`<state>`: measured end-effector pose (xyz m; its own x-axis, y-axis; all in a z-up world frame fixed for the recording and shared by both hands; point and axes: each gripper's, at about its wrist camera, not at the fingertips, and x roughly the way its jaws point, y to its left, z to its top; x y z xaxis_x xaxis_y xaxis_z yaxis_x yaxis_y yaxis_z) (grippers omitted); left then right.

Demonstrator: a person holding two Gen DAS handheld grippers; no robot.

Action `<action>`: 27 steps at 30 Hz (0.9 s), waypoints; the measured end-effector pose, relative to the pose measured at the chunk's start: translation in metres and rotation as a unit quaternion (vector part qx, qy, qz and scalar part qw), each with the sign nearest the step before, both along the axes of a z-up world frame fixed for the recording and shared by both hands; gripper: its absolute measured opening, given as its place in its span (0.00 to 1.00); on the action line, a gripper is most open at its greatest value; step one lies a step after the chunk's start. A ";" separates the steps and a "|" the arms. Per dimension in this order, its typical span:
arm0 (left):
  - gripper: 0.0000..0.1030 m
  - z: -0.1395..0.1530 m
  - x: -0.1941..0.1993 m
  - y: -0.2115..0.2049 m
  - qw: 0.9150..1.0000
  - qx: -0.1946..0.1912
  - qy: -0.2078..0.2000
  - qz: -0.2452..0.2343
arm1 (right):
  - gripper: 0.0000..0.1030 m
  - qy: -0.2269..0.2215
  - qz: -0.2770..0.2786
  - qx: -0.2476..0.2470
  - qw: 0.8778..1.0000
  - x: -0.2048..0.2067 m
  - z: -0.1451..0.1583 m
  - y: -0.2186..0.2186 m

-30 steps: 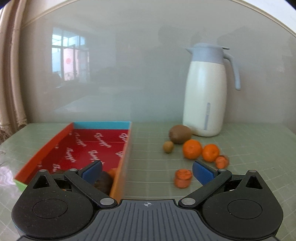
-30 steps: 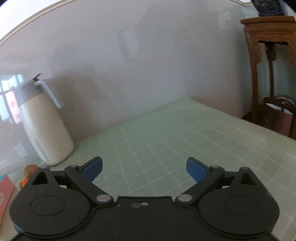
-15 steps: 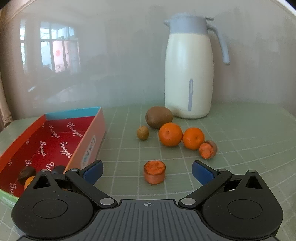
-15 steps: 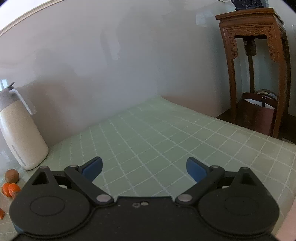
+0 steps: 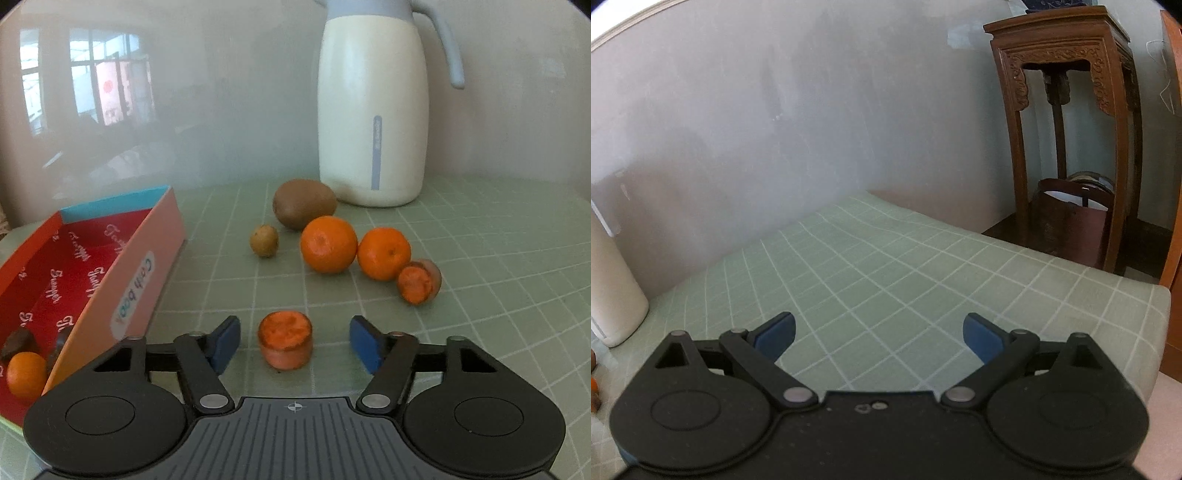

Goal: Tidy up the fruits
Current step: 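Grasp the cut orange fruit half with the left tool, then carry the cut orange fruit into the red box and open the left tool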

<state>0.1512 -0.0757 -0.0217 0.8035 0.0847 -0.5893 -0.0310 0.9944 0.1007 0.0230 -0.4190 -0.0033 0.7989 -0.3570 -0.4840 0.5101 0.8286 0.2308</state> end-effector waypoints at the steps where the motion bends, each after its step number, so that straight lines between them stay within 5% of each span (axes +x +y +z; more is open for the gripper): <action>1: 0.58 0.000 0.000 -0.001 1.000 0.004 -0.001 0.000 | 0.95 0.001 0.001 -0.001 1.000 0.000 0.000 0.001; 4: 0.29 0.001 -0.003 -0.004 1.000 0.010 -0.003 -0.003 | 0.95 0.004 0.007 -0.003 1.000 0.002 0.000 0.006; 27: 0.30 0.040 -0.048 0.006 0.997 0.019 -0.055 -0.040 | 0.95 -0.005 0.047 0.000 0.999 0.020 0.012 0.050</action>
<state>0.1030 -0.0701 0.0187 0.8685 0.0385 -0.4942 0.0353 0.9896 0.1392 0.0426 -0.3686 0.0088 0.8335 -0.2798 -0.4764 0.4278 0.8726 0.2359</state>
